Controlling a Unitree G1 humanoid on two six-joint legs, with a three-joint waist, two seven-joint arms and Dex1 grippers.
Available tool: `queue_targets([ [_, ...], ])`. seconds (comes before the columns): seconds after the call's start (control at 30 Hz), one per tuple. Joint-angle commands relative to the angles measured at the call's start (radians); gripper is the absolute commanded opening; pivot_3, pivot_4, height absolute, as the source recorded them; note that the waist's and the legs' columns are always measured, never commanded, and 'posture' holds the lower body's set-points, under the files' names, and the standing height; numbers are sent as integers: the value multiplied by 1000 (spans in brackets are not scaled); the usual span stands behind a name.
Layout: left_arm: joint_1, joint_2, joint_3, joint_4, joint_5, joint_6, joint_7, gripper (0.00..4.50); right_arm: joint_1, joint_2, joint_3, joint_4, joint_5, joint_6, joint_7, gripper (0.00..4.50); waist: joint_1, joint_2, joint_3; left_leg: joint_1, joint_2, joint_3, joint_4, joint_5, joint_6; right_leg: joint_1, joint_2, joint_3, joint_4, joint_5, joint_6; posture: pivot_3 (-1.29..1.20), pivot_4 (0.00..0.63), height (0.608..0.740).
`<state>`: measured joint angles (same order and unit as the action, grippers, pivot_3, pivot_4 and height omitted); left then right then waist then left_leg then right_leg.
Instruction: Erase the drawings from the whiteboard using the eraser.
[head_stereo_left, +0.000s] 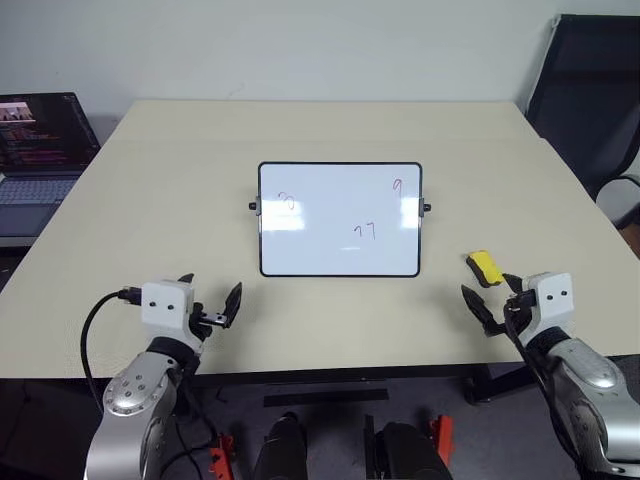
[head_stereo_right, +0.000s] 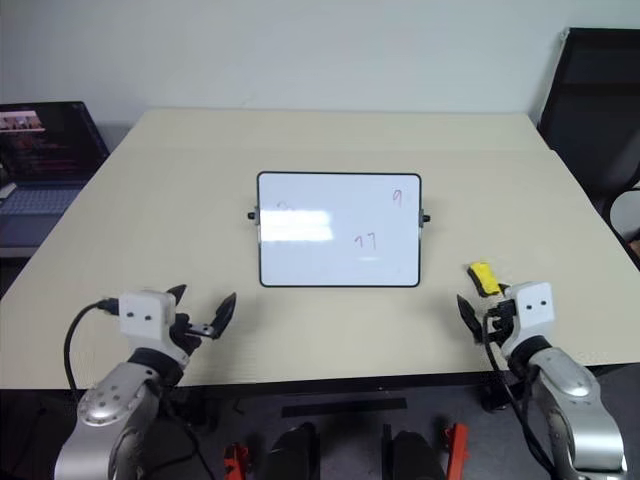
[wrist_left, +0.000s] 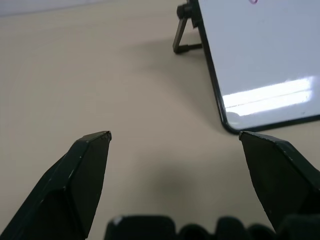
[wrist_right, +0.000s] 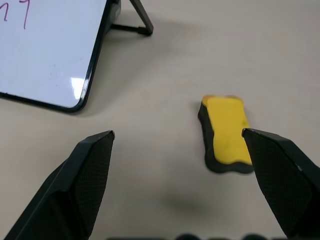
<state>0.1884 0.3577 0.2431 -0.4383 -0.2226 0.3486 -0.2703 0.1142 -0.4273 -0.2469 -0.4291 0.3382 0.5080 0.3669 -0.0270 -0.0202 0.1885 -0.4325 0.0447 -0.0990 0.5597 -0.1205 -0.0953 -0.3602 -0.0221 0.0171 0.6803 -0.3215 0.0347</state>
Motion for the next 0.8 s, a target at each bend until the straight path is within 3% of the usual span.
queue_targets([
  [0.03, -3, 23, 0, -37, 19, -14, -9, 4500, -16, -16, -29, -43, 33, 49, -6, 4481, 0, 0, 0, 0, 0, 0, 0, 0, 0, 0, 0, 0, 0, 0, 0, 0, 150, 740],
  [0.2, -24, 73, 41, -45, -17, 0, -56, 4500, -48, -22, -25, -78, 60, 102, 6, 4481, 0, 0, 0, 0, 0, 1, 0, 0, 0, -1, 0, 1, 0, 0, 0, 0, 150, 740],
  [0.47, -137, 324, 106, -86, -264, 67, -377, 4500, -151, -93, -75, -126, 231, 258, 59, 4481, 0, 0, 0, -2, 1, 2, -1, 0, 0, -4, 0, 0, 1, 0, -1, 0, 150, 740],
  [0.63, -306, 475, 36, -23, -341, 138, -549, 4500, -265, -161, -93, -83, 239, 401, -6, 4481, 1, 0, 0, -2, 1, 4, -1, 0, 0, -5, 0, 2, 1, 0, 0, 0, 150, 740],
  [0.8, -478, 542, -92, 78, -326, 123, -730, 4500, -396, -188, -88, 16, 234, 589, -94, 4481, -2, 0, 0, -2, 1, 6, -1, 0, 0, -7, 0, 4, 1, 1, 1, 0, 150, 740],
])
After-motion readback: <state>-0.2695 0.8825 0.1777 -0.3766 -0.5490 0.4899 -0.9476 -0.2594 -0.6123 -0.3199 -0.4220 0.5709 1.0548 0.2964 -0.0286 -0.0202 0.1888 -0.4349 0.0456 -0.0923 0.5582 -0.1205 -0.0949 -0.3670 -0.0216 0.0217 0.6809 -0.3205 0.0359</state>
